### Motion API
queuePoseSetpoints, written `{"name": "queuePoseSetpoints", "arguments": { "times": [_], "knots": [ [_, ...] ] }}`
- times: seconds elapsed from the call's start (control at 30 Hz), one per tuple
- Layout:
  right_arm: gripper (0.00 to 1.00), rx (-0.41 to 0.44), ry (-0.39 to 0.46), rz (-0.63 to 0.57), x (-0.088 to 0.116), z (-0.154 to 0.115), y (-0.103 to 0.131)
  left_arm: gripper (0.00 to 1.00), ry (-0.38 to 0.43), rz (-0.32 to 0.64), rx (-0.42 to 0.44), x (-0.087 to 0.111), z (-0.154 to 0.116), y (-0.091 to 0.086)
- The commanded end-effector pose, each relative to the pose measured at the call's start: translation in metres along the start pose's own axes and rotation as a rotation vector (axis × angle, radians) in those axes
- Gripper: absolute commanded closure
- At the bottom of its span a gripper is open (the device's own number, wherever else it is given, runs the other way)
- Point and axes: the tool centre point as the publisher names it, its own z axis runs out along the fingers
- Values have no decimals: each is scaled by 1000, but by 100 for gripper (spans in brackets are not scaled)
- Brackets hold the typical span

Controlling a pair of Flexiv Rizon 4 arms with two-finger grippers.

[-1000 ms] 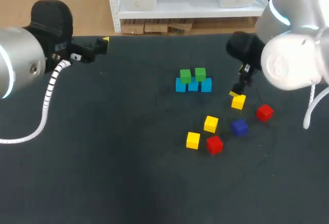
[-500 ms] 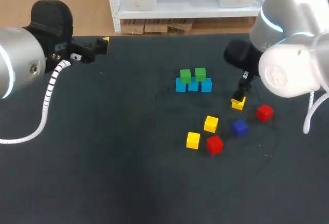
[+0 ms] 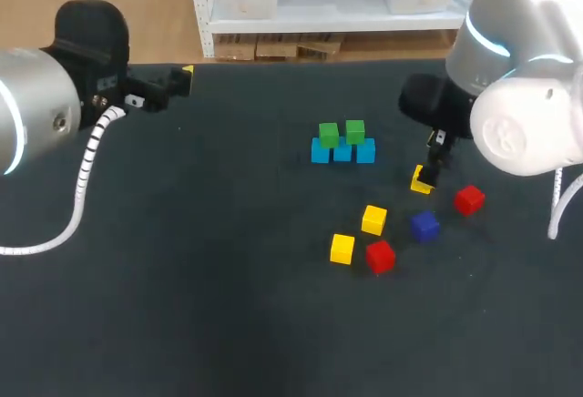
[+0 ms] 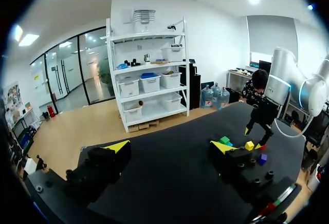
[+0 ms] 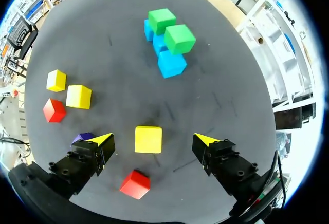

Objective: Place the blue cubes, place green cubes on the blue cubes, place the yellow cubes on the green cubes, then place the red cubes on the yellow cubes, and place purple cube on the red cubes.

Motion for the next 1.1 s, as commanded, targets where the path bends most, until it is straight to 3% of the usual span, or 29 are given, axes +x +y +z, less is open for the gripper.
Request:
{"name": "queuePoseSetpoints", "arguments": {
  "times": [0.03, 0.1, 0.13, 0.17, 0.2, 0.3, 0.37, 0.4, 0.77, 1.1],
  "knots": [
    [0, -12, 16, 3, -2, 13, -3, 0, -8, -2, -5, 2, 1, -1],
    [0, -16, 24, 4, -1, 17, -3, 0, -8, -2, -5, 2, 1, -1],
    [14, -16, 26, 3, -1, 19, -3, 0, -8, -2, -5, 2, 1, -1],
    [44, -17, 26, 3, -2, 21, -4, 0, -8, -2, -5, 2, 1, -1],
    [55, -16, 28, 4, -2, 22, -4, 0, -8, -2, -5, 2, 1, -1],
    [73, -19, 36, 0, -2, 23, -4, 0, -8, -2, -5, 2, 1, -1],
    [96, -25, 53, -9, -1, 24, -3, 0, -8, -2, -5, 2, 1, -1],
    [100, -29, 62, -11, 0, 23, -2, 0, -8, -2, -5, 2, 1, -1],
    [100, -45, 72, -117, -4, -3, 4, 0, -8, -2, -5, 2, 1, -1],
    [100, -84, -45, -323, -48, -56, -1, 0, -8, -2, -5, 2, 1, -1]
  ]
}}
